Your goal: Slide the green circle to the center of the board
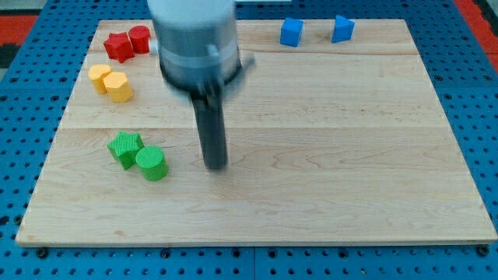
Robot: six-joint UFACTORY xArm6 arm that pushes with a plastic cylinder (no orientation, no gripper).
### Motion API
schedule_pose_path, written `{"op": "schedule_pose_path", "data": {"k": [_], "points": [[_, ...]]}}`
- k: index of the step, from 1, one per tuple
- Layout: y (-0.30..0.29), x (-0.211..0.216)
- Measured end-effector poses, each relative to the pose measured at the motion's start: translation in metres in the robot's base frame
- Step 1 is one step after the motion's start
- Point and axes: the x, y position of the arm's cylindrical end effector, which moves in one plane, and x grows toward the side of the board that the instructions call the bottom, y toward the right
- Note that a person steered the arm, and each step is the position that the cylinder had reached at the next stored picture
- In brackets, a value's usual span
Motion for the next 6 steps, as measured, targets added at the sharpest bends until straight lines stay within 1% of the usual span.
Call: {"op": "schedule_pose_path", "data": {"k": [1, 2, 3, 4, 5, 6], "points": [[-0.062, 0.013], [-0.108, -0.022], [-0.103, -0.055], [-0.118, -0.046], [-0.111, -0.091], [-0.077, -0.127]]}}
